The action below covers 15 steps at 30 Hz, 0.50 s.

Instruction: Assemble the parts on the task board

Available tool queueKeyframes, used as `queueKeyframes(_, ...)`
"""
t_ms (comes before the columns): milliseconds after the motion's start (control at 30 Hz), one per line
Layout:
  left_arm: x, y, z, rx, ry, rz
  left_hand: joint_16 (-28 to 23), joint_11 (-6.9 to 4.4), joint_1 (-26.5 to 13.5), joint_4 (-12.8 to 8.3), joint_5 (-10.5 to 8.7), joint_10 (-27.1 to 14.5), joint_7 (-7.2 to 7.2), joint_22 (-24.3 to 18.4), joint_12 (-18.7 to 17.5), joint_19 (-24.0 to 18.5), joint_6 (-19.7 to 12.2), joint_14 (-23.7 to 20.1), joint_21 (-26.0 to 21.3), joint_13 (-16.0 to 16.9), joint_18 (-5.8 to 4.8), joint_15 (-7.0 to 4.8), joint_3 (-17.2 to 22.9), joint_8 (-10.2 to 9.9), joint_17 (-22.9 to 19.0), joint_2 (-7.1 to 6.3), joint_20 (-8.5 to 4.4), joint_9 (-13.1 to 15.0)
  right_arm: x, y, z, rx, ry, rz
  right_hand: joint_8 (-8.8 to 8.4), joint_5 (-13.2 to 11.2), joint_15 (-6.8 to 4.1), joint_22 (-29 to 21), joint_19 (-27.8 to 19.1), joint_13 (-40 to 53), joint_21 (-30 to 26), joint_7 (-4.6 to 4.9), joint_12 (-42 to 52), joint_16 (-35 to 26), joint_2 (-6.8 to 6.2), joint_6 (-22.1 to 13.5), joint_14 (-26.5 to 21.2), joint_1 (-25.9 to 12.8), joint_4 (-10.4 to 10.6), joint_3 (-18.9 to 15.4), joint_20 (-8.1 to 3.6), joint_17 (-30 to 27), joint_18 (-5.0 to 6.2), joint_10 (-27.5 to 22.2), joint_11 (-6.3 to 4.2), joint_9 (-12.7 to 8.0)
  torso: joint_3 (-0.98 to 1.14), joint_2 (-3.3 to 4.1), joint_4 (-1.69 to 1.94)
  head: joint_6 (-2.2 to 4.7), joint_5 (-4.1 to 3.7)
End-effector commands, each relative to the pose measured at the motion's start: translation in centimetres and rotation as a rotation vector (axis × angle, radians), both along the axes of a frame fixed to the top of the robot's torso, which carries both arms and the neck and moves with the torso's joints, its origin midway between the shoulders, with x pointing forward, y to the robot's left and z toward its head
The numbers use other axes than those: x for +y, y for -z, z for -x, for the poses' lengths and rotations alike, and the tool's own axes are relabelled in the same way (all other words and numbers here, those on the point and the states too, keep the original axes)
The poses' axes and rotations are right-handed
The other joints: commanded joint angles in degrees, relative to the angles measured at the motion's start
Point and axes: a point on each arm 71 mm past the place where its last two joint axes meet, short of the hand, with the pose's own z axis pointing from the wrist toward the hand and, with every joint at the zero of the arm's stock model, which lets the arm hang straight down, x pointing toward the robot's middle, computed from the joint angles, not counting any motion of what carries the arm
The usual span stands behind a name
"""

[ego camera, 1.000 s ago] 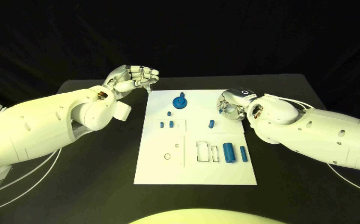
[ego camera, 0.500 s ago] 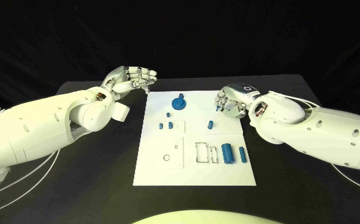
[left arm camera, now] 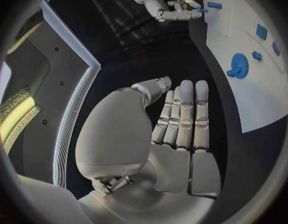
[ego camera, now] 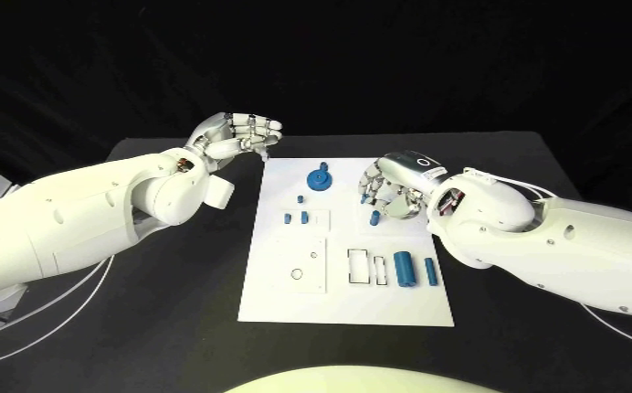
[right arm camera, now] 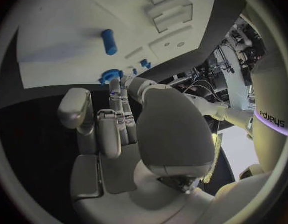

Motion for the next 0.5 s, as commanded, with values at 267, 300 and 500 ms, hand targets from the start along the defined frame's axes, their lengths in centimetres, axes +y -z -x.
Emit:
queueKeyframes(267,-0.4,-0.2,0.0,-0.012,0.000,0.019,-0.4,-0.01,-0.1,-0.2,0.11,-0.4,0.29,-0.1,0.3,0.4,0.1,0.1,-0.2,0.0,0.84,0.12,-0.2,0.4,-0.1,0.23,0.08,-0.1,4.4,1.1,2.9,-0.012,-0.128,-0.009,0.05,-0.2,-0.31,0.1,0.3,-0.2,0.3,0.02,-0.3,0.4,-0.10,-0.4,3.2,-0.2,-0.3,0.3,0.02,1.2,-0.73,-0.4,0.44,1.6,-0.11,-0.04,0.00,-0.28,1.71)
queueKeyframes(300,-0.4,-0.2,0.0,-0.012,-0.001,0.020,-0.4,-0.02,0.0,-0.2,0.12,-0.4,0.28,-0.1,0.3,0.4,0.1,0.1,-0.2,-0.1,0.84,0.11,-0.2,0.4,-0.1,0.25,0.07,-0.1,4.8,1.3,3.1,-0.010,-0.138,-0.010,0.05,-0.2,-0.31,0.1,0.3,-0.2,0.3,0.02,-0.3,0.4,-0.10,-0.4,3.2,-0.2,-0.3,0.3,0.02,1.2,-0.73,-0.4,0.44,1.6,-0.11,-0.03,-0.04,-0.34,1.91)
queueKeyframes(500,-0.6,-0.2,0.0,-0.013,0.001,0.022,-0.4,-0.02,0.0,-0.2,0.12,-0.4,0.28,-0.1,0.3,0.4,0.1,0.1,-0.2,-0.1,0.84,0.11,-0.2,0.4,-0.1,0.25,0.07,-0.1,6.3,2.6,4.0,0.012,-0.167,-0.012,0.03,-0.2,-0.28,0.1,0.4,-0.2,0.3,0.08,-0.3,0.4,-0.16,-0.5,3.2,-0.3,-0.3,0.3,0.04,1.3,-0.74,-0.5,0.48,1.6,-0.14,0.03,0.05,-0.73,2.74)
